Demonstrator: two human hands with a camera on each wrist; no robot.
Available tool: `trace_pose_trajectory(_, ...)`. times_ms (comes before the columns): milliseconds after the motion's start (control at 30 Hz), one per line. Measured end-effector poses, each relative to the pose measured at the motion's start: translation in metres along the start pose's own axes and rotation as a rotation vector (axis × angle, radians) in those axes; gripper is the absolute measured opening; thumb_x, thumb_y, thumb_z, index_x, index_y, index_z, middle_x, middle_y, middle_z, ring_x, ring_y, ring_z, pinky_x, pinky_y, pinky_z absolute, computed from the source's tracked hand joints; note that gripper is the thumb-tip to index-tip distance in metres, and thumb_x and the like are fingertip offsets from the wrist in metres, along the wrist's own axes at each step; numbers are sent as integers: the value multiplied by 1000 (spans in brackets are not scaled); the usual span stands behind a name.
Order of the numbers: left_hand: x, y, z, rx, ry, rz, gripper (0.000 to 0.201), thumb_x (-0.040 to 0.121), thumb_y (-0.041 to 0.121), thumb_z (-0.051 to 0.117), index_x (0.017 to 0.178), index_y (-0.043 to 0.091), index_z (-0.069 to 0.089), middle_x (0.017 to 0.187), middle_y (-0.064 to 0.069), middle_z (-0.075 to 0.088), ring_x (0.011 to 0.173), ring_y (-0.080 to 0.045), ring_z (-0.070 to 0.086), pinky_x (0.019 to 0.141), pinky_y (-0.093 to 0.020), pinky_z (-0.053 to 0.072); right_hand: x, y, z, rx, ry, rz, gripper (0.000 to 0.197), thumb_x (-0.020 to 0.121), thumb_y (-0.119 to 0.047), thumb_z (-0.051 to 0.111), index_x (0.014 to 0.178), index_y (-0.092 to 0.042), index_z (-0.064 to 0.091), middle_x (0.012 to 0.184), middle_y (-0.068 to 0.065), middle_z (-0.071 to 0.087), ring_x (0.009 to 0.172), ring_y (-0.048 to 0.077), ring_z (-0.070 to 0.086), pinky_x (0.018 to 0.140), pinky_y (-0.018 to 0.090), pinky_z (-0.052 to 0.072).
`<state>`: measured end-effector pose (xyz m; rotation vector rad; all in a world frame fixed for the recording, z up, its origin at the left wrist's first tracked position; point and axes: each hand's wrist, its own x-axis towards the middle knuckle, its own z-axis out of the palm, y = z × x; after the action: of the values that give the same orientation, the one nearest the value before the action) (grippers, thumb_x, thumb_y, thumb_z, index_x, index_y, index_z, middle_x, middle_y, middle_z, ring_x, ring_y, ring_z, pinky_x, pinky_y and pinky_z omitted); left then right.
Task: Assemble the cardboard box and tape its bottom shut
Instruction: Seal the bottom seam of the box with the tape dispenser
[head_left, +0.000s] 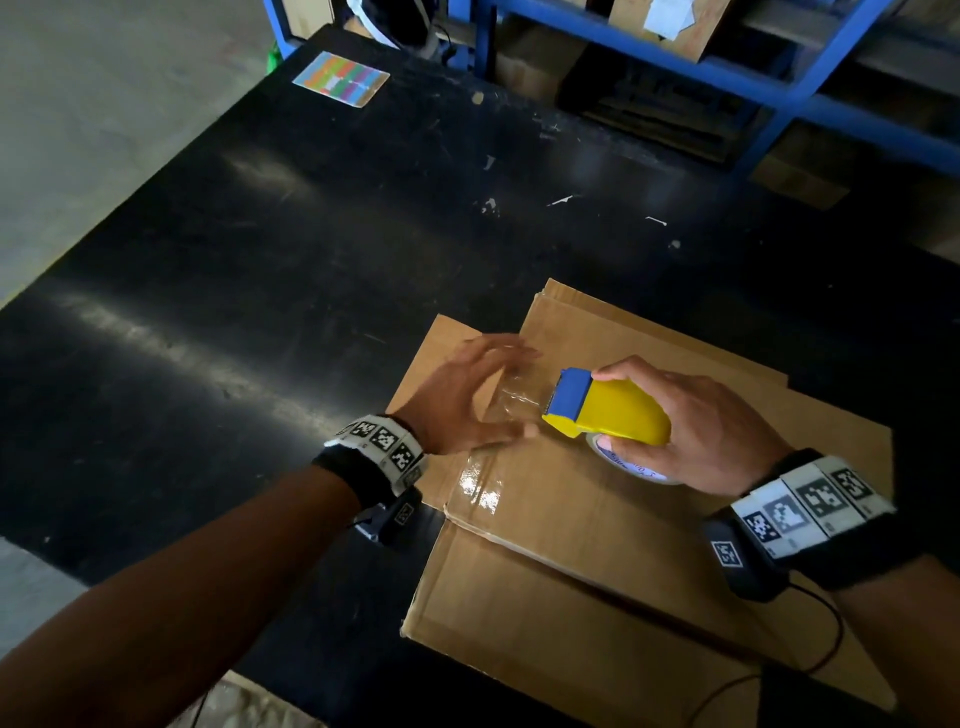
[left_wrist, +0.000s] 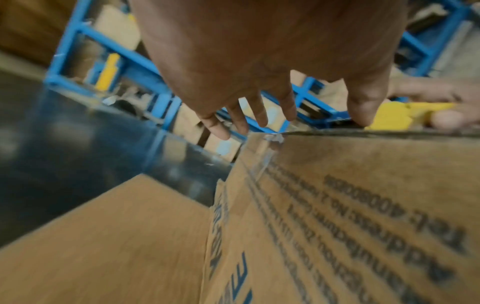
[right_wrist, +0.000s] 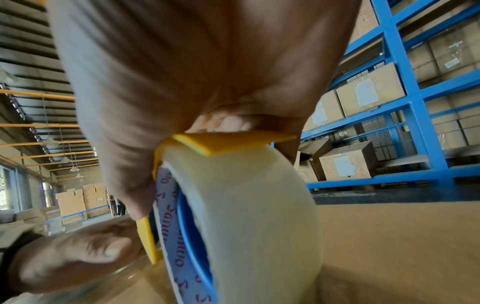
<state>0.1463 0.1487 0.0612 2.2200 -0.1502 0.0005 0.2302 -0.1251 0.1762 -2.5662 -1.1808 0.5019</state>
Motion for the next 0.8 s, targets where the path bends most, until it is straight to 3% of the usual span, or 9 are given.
trace_pose_trajectory(67,9,8,4,196,-85,38,94,74,77,71,154,40,37,165,13,29,154,-16,23,120,-55,30,0,1,-1,21,-3,-6,62,77,-70,60,128,-38,46,108,-10,69,81,13,66,64,37,57)
trace_pose_trajectory(167,16,7,8,386,-142,61,98,71,86,64,154,39,38,166,11,27,157,-19,14,120,-59,25,0,5,1,45,-16,-23,61,78,-71,59,127,-38,45,114,-10,67,85,12,66,67,36,58)
trace_pose_trajectory(333,17,8,6,407,-145,42,99,70,86,64,154,42,38,166,14,28,157,-18,15,121,-57,24,-16,17,-3,76,-20,-27,58,82,-67,65,129,-37,46,126,-14,63,97,11,66,74,32,56)
trace_pose_trajectory(467,18,11,3,408,-167,14,100,69,87,65,155,46,34,165,18,27,156,-16,14,122,-58,24,-67,52,-25,103,-38,76,66,78,-72,65,135,-44,46,131,-26,56,109,2,60,86,20,46)
trace_pose_trajectory(633,19,15,2,418,-209,-16,100,70,85,66,155,46,31,166,17,24,156,-18,13,121,-60,25,-143,110,-46,84,-69,278,79,63,-90,58,134,-66,34,136,-22,53,113,11,60,91,39,51)
trace_pose_trajectory(700,19,21,1,438,-229,-38,101,69,85,67,155,46,31,167,16,24,156,-20,14,120,-60,25,-155,125,-44,85,-86,270,80,65,-91,56,137,-63,33,140,-22,51,118,13,59,94,42,52)
trace_pose_trajectory(800,24,37,-2,515,-263,-88,100,67,80,73,153,43,36,165,11,27,153,-23,21,118,-60,27,-155,129,-34,83,-96,229,75,72,-83,56,138,-52,40,136,-26,49,117,6,57,94,31,48)
